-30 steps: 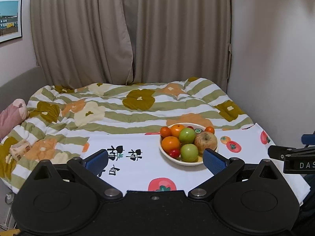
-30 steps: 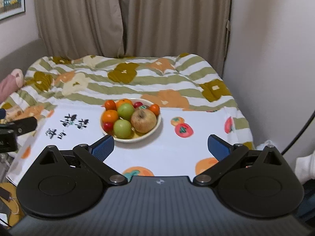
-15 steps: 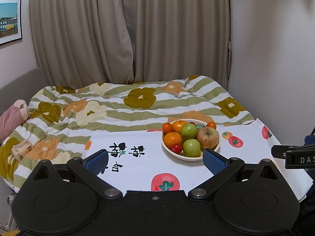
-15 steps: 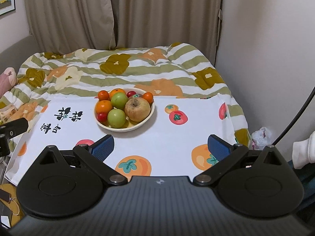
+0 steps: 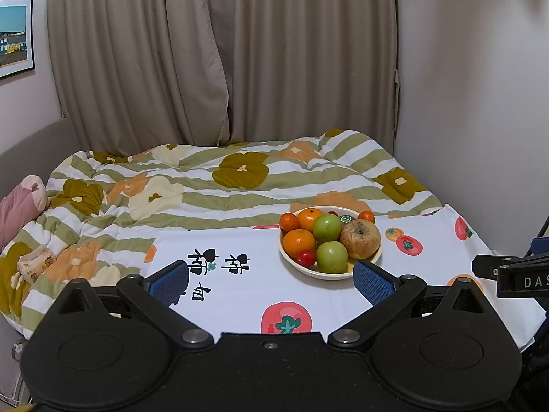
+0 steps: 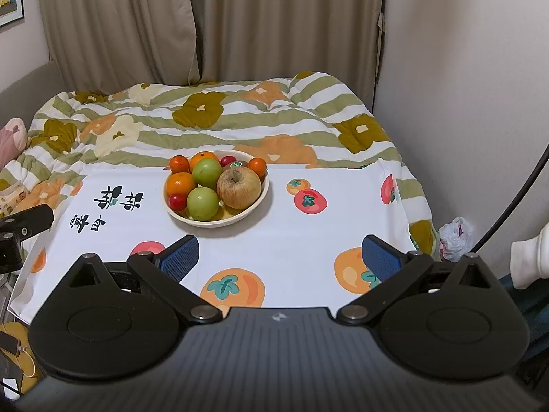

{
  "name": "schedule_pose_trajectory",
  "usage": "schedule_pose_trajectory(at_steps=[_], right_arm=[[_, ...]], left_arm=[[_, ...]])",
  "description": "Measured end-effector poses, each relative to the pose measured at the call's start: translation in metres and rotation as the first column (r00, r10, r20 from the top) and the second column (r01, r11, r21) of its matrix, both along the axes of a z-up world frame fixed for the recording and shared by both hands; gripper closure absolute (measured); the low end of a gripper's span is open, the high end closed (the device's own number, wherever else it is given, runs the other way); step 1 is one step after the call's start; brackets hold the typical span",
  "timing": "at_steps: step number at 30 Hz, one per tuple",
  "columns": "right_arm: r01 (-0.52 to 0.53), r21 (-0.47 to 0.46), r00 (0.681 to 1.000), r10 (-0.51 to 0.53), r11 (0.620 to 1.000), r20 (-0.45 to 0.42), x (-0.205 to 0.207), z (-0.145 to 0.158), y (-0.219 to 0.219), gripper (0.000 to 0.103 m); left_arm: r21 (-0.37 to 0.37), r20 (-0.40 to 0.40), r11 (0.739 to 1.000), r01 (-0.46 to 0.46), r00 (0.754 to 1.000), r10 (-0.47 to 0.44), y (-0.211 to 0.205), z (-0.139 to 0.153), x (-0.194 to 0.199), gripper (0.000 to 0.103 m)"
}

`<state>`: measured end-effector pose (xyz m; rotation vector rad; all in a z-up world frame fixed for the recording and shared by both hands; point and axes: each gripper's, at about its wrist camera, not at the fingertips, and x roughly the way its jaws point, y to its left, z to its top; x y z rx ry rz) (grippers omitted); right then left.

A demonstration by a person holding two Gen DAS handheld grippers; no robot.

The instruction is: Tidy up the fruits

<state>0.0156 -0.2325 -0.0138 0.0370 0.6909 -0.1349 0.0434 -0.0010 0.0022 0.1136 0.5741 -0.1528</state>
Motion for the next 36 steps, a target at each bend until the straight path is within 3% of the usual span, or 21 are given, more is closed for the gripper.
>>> schedule_pose_trajectory(at_steps=[36], right_arm=[[0.001, 0.009, 1.0, -0.001, 1.0, -0.015, 0.0004, -0.0075, 0.0032, 0.0]], left_arm=[[0.012, 0.012, 1.0, -0.008, 1.0, 0.007, -0.0024, 0.0011, 0.0066, 0.0]])
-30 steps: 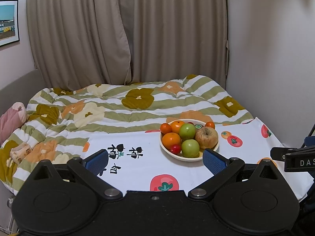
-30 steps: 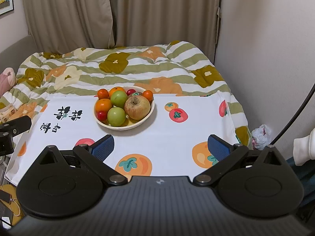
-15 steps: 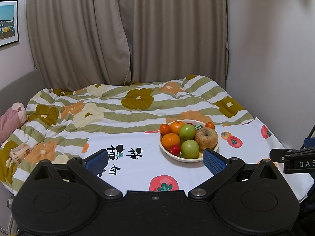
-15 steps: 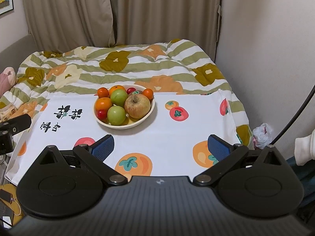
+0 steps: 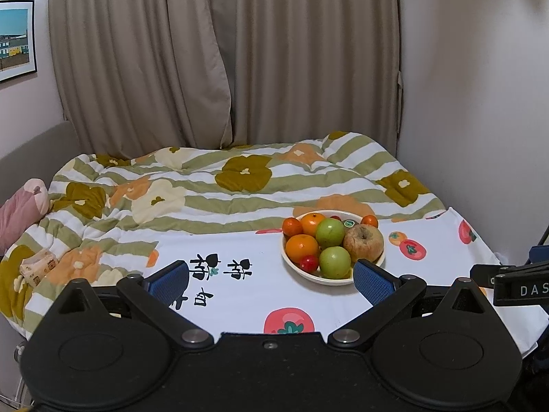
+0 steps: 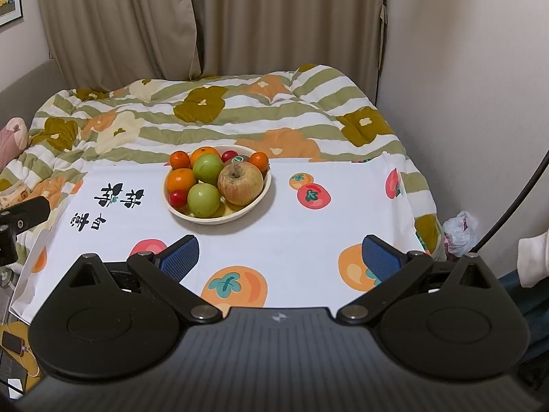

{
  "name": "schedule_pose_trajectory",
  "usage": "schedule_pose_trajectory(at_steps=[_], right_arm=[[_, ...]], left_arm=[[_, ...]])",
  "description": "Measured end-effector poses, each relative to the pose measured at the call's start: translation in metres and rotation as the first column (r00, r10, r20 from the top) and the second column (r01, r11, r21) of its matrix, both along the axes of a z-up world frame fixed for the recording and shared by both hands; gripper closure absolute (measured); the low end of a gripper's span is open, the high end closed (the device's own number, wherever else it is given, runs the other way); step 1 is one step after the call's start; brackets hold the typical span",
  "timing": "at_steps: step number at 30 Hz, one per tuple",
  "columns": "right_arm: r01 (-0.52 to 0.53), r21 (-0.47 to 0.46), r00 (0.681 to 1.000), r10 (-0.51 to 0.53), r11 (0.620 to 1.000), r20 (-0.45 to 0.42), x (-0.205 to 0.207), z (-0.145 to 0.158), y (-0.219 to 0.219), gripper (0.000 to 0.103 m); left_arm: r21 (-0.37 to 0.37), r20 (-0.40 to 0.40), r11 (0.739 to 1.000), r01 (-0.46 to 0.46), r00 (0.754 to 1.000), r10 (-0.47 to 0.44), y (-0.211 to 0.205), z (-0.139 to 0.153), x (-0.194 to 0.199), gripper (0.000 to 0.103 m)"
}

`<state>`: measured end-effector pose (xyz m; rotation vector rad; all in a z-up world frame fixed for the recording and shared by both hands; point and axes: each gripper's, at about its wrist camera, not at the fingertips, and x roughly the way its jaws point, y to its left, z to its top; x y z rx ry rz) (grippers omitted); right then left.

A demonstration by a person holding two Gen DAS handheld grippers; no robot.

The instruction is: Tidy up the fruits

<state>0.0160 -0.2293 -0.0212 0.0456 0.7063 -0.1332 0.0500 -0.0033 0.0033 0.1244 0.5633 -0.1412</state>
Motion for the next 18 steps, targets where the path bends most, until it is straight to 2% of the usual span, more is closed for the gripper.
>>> schedule_pose_trajectory(at_steps=[9, 18], right_arm=[[0.001, 0.0, 1.0, -0.001, 1.0, -0.005, 0.0027, -0.0017, 0.0029, 0.0], [-0.002, 0.0, 1.0, 0.002, 1.0, -0.01, 0.0038, -0.0046, 0.0061, 0.0]], left_arm=[[0.02, 0.002, 1.0, 0.002, 1.0, -0.002, -0.0027, -0.0038, 0.0021, 0.0], [0.002, 0.01, 1.0, 0.006, 1.0, -0.006, 0.0015, -0.0044, 0.0045, 0.0]])
